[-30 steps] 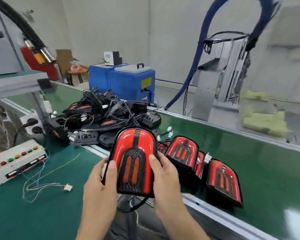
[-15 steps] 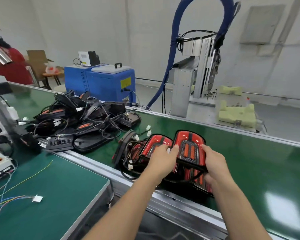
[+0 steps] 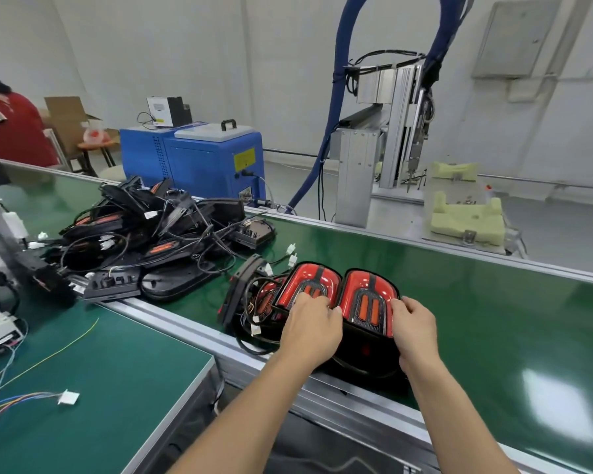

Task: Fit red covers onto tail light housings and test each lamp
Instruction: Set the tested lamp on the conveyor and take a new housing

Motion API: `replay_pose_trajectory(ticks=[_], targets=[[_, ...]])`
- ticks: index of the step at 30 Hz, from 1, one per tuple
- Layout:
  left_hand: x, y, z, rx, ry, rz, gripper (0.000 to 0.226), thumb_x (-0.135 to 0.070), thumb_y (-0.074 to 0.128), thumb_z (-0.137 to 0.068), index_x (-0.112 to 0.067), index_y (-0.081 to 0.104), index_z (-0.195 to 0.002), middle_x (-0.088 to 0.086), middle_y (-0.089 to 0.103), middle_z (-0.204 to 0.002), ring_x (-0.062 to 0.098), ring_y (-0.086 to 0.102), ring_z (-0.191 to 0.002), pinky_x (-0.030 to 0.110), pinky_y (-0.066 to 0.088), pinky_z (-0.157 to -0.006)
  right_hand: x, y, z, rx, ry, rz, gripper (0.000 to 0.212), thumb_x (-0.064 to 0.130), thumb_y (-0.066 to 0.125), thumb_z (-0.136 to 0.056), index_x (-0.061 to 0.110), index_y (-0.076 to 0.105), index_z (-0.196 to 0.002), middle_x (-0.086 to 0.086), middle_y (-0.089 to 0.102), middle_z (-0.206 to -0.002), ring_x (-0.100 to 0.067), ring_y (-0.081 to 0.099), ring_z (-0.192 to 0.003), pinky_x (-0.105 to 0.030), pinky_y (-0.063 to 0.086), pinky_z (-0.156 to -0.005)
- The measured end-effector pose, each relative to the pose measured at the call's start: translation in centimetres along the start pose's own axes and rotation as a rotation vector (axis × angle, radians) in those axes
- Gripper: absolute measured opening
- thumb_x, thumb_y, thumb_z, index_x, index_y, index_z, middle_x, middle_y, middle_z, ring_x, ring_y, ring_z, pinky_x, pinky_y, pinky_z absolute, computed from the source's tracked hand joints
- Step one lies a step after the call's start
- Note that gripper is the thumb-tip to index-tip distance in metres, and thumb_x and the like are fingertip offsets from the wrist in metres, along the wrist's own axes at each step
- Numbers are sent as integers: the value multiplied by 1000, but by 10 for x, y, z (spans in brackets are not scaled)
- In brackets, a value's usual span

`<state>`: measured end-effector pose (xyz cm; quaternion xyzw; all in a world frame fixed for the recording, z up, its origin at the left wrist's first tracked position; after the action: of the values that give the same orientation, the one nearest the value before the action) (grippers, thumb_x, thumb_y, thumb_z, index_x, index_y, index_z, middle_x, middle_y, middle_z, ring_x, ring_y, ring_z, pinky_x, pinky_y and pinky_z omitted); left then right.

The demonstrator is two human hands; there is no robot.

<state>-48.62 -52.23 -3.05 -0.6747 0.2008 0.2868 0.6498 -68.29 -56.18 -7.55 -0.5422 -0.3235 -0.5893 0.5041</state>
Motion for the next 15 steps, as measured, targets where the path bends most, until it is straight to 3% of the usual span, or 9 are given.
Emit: replay_pose_trajectory(ticks=[1, 6, 11, 15], targets=[[1, -1, 1, -17, 13, 13, 40, -38, 44, -106, -10, 62, -127, 7, 47, -135, 22, 57, -109, 33, 43, -93, -1, 0, -1, 4, -3, 10, 30, 32, 52, -96, 17, 72, -112, -1, 77, -93, -23, 73, -91, -52, 62, -84], [7, 0, 6, -72, 60, 51, 44, -43, 44, -106, -11, 60, -132, 4, 48, -134, 17, 54, -104, 29, 41, -89, -6, -6, -4, -20, -28, 103, 29, 38, 53, -94, 17, 73, -89, -5, 76, -82, -31, 73, -84, -56, 62, -79], [13, 4, 12, -90, 79, 76, 47, -41, 44, -107, -16, 49, -146, -2, 43, -139, 9, 48, -95, 25, 39, -85, -3, 4, 3, -46, -75, 295, 31, 48, 48, -92, 24, 68, -89, 0, 72, -90, -30, 65, -95, -53, 52, -95], [15, 3, 12, -107, 57, 144, 45, -36, 43, -108, -15, 47, -147, -1, 42, -143, 13, 50, -107, 27, 40, -95, 1, 10, -2, -79, -79, 450, 32, 49, 46, -96, 25, 64, -88, 0, 65, -92, -33, 55, -106, -50, 40, -101]])
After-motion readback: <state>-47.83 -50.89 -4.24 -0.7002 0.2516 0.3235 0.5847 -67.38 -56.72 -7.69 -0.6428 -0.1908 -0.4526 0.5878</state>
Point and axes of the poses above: each hand's wrist, its own z-axis away from the middle knuckle, its own y-axis out of the palm, x = y × z, the point moved 8 cm from there along -z, towards the middle knuckle
